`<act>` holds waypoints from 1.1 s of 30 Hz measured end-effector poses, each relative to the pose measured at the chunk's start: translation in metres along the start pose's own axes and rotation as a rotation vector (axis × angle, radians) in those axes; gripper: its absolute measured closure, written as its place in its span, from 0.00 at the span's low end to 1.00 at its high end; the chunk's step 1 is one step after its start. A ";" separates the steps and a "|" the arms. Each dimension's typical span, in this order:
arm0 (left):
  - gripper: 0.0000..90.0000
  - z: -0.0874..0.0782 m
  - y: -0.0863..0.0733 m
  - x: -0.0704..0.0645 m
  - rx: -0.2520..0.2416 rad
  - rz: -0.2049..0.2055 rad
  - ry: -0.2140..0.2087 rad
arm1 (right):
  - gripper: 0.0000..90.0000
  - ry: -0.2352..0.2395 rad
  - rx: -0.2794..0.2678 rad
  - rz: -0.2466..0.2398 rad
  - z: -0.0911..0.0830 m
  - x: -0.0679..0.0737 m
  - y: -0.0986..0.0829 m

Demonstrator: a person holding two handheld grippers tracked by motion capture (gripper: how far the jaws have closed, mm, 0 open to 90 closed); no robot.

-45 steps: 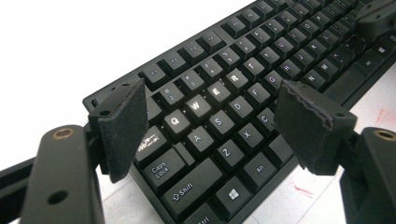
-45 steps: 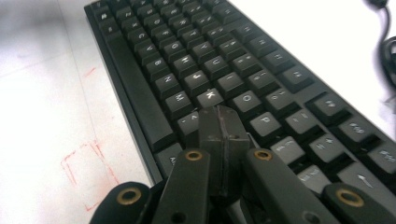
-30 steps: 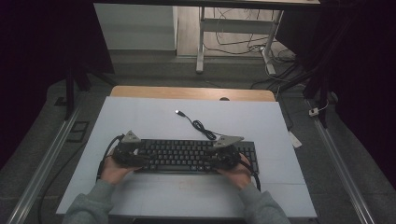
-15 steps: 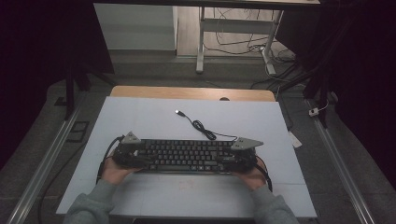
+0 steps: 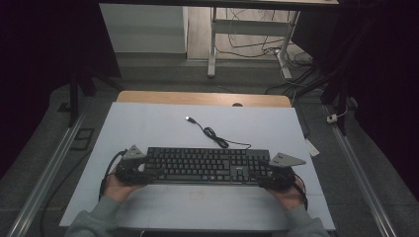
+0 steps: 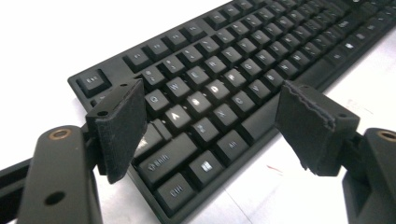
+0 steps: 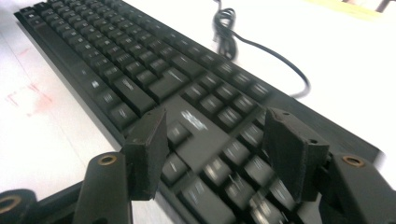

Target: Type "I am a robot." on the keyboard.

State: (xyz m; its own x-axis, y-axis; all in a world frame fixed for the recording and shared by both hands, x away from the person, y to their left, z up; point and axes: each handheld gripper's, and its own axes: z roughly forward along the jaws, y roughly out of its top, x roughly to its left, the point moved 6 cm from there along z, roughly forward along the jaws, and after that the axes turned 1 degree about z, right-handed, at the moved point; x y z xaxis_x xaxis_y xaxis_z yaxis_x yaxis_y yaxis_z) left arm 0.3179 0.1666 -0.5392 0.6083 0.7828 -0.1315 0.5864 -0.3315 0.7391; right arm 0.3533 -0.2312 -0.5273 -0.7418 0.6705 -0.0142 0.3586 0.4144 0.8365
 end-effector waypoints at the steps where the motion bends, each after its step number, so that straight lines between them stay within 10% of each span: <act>1: 0.27 -0.001 -0.001 -0.001 -0.003 0.001 -0.002 | 0.45 -0.003 -0.007 0.004 -0.003 -0.001 -0.002; 10: 0.25 -0.012 -0.018 -0.007 -0.026 -0.007 -0.013 | 0.43 -0.021 -0.006 0.002 -0.033 -0.009 -0.026; 33: 0.25 -0.014 -0.025 -0.004 -0.034 0.023 0.005 | 0.44 -0.008 0.021 -0.018 -0.032 -0.011 -0.033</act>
State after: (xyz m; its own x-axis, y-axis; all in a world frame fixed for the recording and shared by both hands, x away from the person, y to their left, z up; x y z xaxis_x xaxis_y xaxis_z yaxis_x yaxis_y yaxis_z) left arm 0.2935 0.1797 -0.5477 0.6189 0.7776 -0.1107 0.5535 -0.3318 0.7639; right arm 0.3316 -0.2726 -0.5374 -0.7437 0.6677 -0.0334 0.3572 0.4390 0.8244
